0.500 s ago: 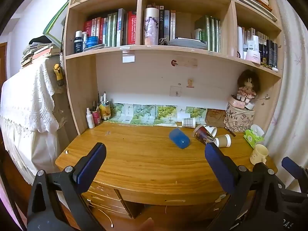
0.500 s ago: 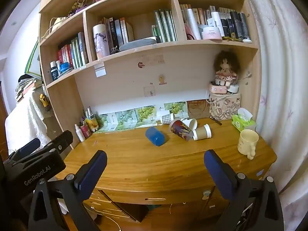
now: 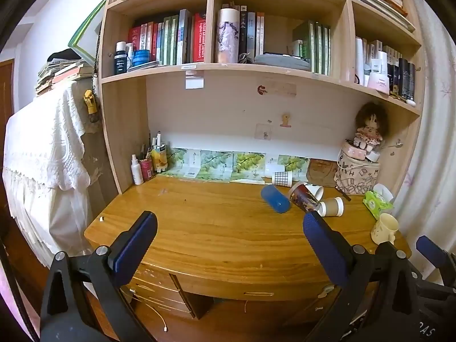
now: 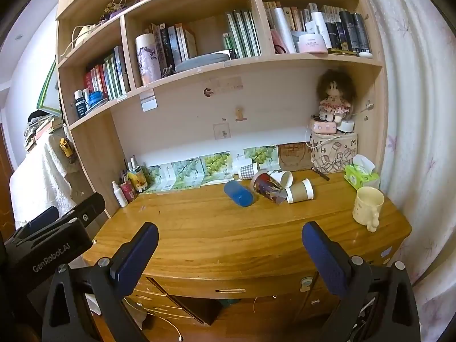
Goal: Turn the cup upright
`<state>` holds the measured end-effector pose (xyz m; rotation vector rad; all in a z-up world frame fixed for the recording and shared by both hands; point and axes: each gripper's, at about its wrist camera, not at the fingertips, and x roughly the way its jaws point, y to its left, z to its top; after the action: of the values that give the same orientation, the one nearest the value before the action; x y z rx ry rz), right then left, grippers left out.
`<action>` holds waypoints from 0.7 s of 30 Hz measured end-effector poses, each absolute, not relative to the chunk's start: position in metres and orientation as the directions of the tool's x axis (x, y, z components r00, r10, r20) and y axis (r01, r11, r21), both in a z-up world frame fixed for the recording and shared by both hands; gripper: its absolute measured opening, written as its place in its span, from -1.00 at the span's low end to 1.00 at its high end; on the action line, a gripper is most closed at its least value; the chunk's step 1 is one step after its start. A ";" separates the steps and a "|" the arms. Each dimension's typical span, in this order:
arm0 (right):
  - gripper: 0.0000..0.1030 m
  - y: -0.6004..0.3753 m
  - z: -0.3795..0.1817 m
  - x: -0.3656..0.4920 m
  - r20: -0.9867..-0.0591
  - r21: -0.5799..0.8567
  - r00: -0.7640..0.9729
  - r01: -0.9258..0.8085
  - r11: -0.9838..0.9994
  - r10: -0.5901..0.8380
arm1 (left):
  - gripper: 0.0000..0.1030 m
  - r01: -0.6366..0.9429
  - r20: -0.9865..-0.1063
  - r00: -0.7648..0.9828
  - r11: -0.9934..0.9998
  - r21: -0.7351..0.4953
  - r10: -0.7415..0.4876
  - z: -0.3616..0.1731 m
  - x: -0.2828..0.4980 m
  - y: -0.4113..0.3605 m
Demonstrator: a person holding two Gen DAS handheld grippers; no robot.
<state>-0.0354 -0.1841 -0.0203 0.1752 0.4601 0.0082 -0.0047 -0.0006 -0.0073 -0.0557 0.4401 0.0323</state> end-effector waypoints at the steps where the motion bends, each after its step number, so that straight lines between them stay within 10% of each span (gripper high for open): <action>1: 0.97 -0.184 -0.020 -0.036 -0.444 0.171 0.895 0.032 0.985 0.048 | 0.99 -0.046 -0.430 0.903 0.998 -0.048 0.021 -0.007 -0.005 -0.001; 21: 0.97 -0.220 -0.026 -0.007 -0.533 0.240 0.832 -0.027 0.970 0.155 | 0.99 -0.106 -0.551 0.832 0.994 -0.036 0.069 -0.023 0.022 -0.025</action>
<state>-0.0070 -0.2204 -0.0256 0.2277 0.5815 0.0976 0.0221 -0.0252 -0.0227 -0.0657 0.5813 0.0933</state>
